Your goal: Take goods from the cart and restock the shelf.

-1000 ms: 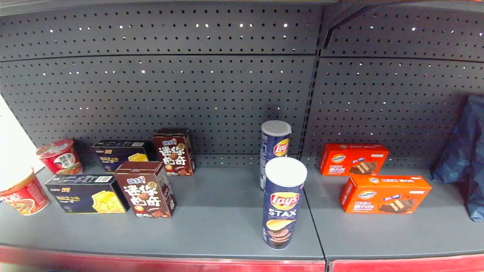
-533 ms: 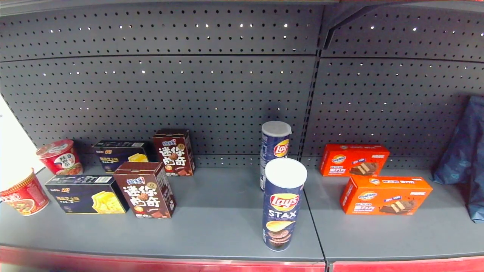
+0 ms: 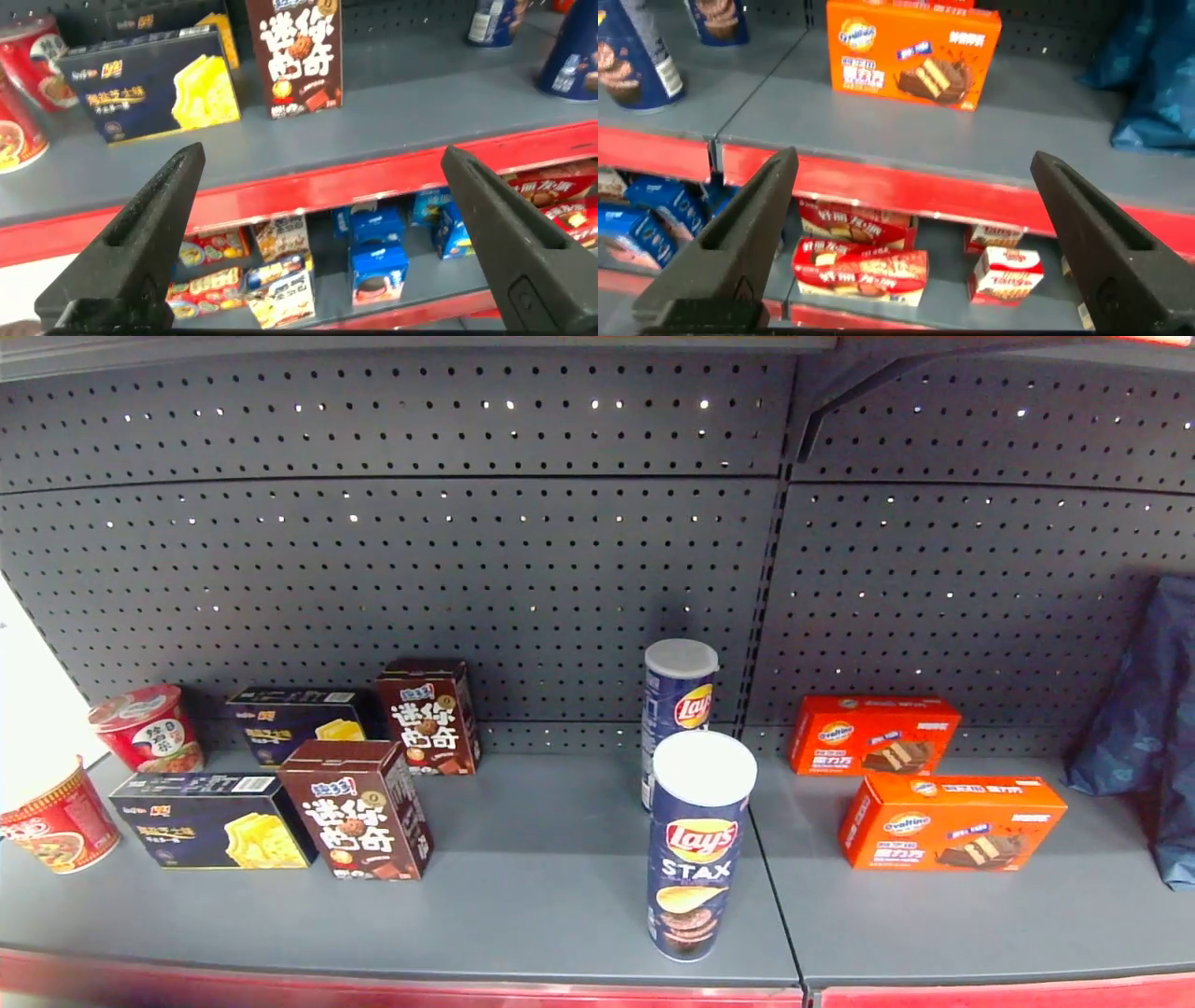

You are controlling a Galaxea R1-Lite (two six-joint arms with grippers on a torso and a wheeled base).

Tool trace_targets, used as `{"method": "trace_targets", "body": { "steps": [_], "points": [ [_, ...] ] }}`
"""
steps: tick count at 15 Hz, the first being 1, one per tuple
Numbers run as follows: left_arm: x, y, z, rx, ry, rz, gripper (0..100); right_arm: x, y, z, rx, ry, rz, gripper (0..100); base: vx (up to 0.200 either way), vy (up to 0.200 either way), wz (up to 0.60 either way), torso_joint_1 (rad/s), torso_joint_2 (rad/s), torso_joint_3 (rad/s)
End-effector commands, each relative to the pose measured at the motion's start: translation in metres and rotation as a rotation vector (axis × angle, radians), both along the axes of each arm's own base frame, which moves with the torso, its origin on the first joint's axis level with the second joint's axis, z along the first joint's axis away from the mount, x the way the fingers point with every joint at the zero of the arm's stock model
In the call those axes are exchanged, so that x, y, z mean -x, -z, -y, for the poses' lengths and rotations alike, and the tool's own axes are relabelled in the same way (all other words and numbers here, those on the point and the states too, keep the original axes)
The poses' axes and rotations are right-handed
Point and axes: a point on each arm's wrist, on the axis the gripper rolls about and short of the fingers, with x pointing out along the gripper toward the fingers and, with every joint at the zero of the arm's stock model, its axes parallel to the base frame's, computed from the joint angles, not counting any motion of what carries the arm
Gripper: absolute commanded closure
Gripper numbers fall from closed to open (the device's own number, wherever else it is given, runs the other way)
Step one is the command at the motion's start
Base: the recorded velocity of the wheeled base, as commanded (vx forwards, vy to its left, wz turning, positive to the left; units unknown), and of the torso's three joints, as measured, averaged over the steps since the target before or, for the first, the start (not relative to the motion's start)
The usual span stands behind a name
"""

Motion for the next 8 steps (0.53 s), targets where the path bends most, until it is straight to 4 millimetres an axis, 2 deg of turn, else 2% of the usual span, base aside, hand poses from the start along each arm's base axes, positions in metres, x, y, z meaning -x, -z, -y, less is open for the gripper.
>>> {"method": "trace_targets", "body": {
  "steps": [1, 3, 5, 8],
  "points": [
    [-0.0005, -0.0001, 0.0001, -0.004, 0.0, -0.005, 0, -0.0003, 0.0, 0.0, 0.001, 0.0, -0.005, 0, 0.0, 0.0, 0.0, 0.0, 0.0, 0.0],
    [-0.0005, -0.0001, 0.0001, -0.001, 0.002, -0.005, 0, -0.0003, 0.0, 0.0, 0.002, -0.001, -0.005, 0, 0.0, 0.0, 0.0, 0.0, 0.0, 0.0],
    [-0.0005, -0.0001, 0.0001, 0.01, 0.001, -0.007, 0, -0.0003, 0.0, 0.0, 0.002, -0.001, -0.005, 0, 0.0, -0.2, 0.0, -0.012, 0.0, 0.007],
    [-0.0005, -0.0001, 0.0001, 0.034, 0.001, -0.012, 0, -0.0003, 0.0, 0.0, 0.001, 0.0, -0.005, 0, 0.0, 0.0, 0.0, 0.0, 0.0, 0.0]
  ]
}}
